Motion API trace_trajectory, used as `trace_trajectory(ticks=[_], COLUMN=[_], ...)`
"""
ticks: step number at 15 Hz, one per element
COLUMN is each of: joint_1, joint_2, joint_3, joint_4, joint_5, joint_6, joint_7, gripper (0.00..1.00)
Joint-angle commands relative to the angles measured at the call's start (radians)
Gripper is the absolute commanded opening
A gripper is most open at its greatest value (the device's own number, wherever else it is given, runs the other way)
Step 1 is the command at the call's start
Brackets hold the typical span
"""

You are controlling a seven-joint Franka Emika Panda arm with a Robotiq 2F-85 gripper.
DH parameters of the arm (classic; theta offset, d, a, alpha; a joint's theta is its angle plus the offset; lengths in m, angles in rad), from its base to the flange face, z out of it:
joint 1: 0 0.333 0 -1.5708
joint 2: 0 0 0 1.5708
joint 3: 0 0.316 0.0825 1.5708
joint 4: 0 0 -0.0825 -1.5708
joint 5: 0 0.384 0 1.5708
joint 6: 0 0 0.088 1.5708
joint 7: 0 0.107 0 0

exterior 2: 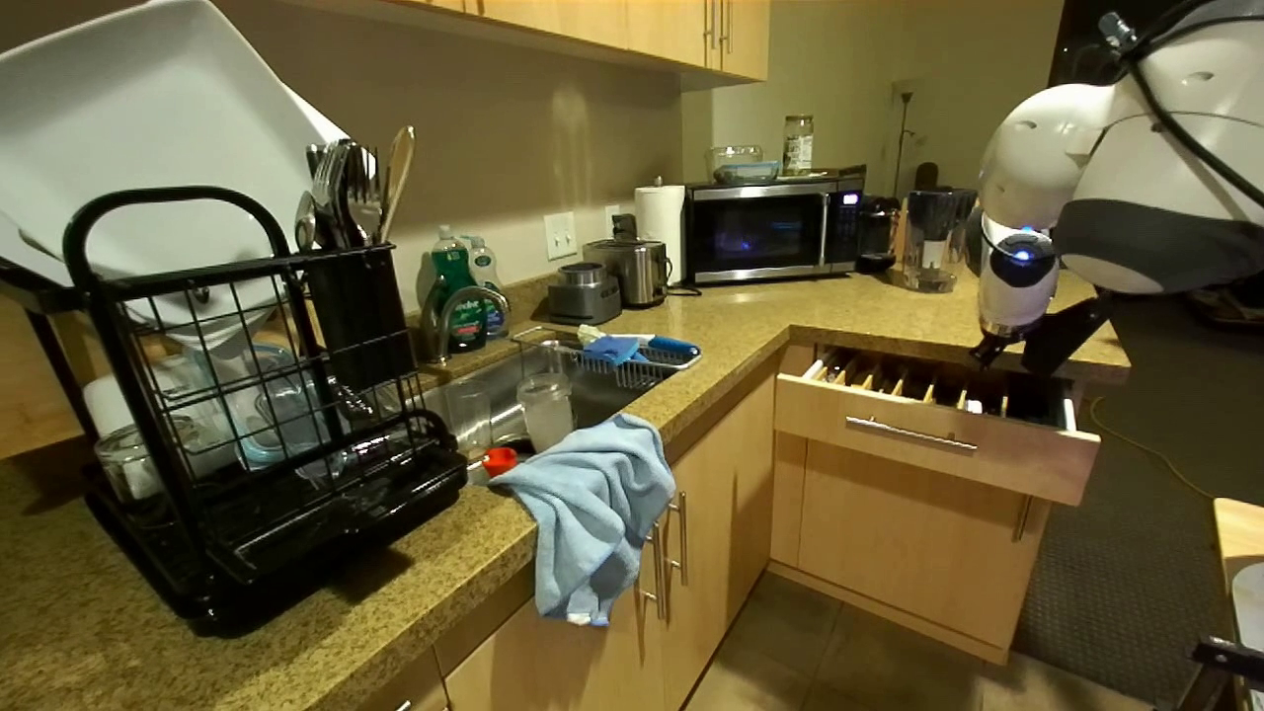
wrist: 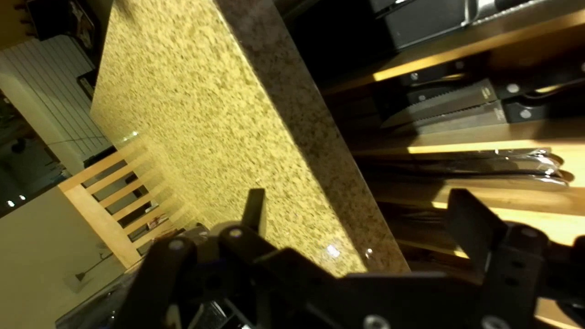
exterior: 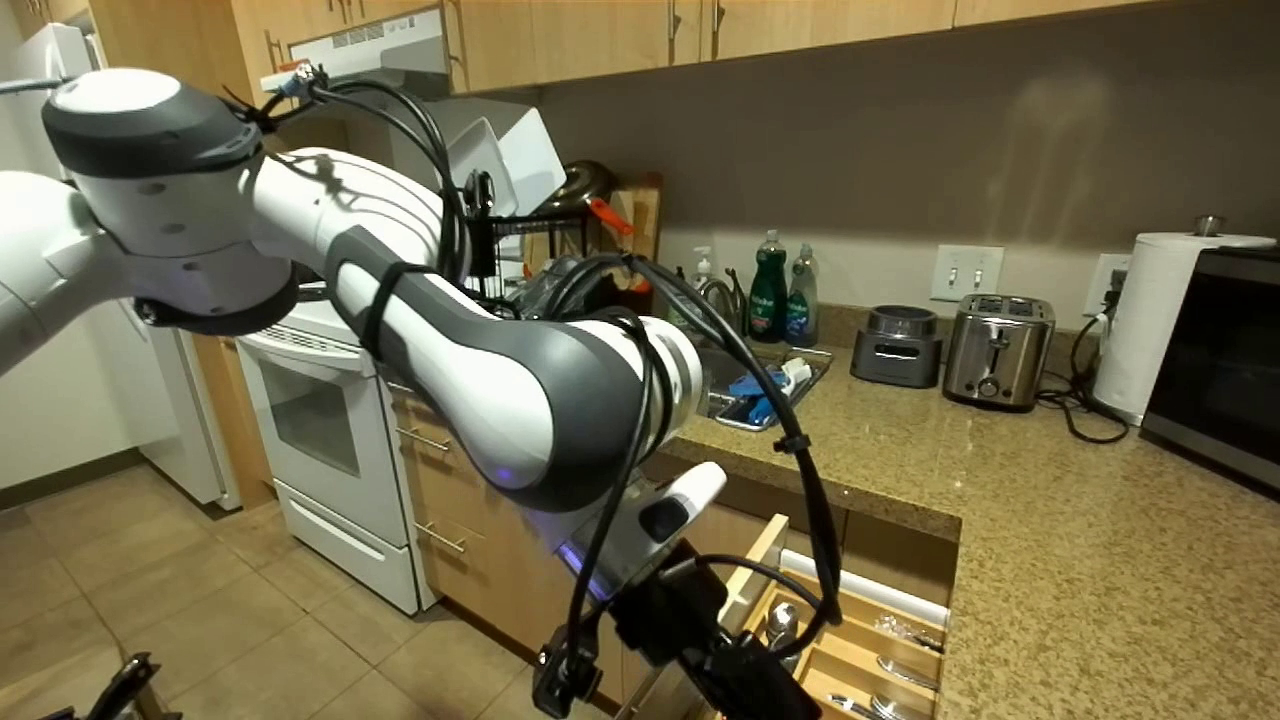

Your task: Open the drawer on the right.

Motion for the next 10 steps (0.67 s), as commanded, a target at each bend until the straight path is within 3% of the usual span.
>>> trace_trajectory(ticks=[1,6,10], joint_1=[0.049,0.033,-0.038], joint_2=[-0.110,-0.316,-0.459], joint_3=[0.008,0.098,0.221], joint_4=[-0.023,-0.036,-0.060], joint_5=[-0.072,-0.242,-0.384], joint_6=[0.000,0.002,0.002], joint_7=[-0.004,-0.023,-0.002], gripper=[1.00,1.00,1.00])
